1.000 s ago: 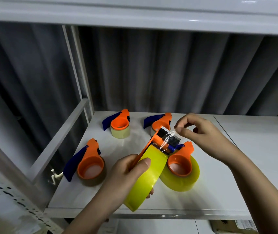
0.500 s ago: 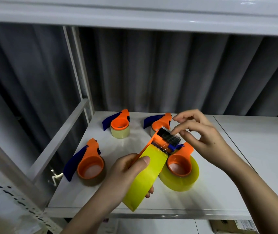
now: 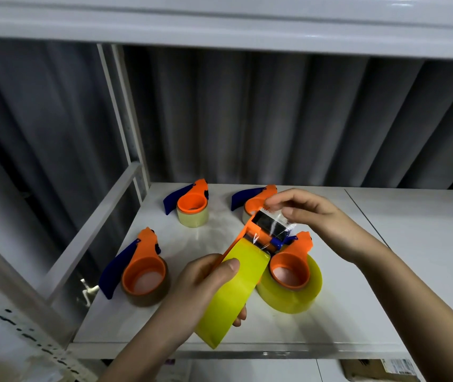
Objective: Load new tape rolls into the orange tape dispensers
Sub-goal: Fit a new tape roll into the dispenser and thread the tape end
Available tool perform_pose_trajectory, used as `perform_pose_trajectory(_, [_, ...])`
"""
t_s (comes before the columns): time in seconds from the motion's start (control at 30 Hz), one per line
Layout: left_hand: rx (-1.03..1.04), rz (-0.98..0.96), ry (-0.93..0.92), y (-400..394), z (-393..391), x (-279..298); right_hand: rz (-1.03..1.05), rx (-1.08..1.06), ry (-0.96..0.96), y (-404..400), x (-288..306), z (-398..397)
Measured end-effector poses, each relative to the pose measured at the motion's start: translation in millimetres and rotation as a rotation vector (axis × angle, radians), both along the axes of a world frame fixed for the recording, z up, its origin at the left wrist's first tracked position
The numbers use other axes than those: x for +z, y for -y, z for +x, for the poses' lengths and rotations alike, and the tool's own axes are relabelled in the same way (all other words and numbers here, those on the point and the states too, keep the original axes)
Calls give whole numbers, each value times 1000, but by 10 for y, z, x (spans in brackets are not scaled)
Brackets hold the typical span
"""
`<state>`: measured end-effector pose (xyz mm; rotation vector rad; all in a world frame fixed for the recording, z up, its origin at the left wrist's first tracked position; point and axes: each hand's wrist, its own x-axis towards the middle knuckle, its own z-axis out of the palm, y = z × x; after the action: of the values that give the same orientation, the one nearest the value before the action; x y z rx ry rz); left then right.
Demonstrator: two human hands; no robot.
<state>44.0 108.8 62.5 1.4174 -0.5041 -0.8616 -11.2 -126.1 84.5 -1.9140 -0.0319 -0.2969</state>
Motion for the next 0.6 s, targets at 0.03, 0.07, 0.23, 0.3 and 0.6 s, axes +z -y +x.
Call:
perform_pose_trajectory(0.03, [9,4,-2,-3,0,-6,22,-9,-9,6,-15,14])
perform_pose_trajectory(0.07, [15,6,-3,-3,1,-7,37,-29,-16,8,-28,32])
perform_pose_trajectory(0.23, [46,0,-11,-4,20,-20,-24,-155,-12,-11,-27,66])
perform_pose_trajectory(0.3, [45,-6,1,-2,24,-30,-17,-137,-33,-24,6,61])
perform_pose_trajectory(0.6, [-39,-25,62,23,23,-120,-229,-221,-102,-93,73,128])
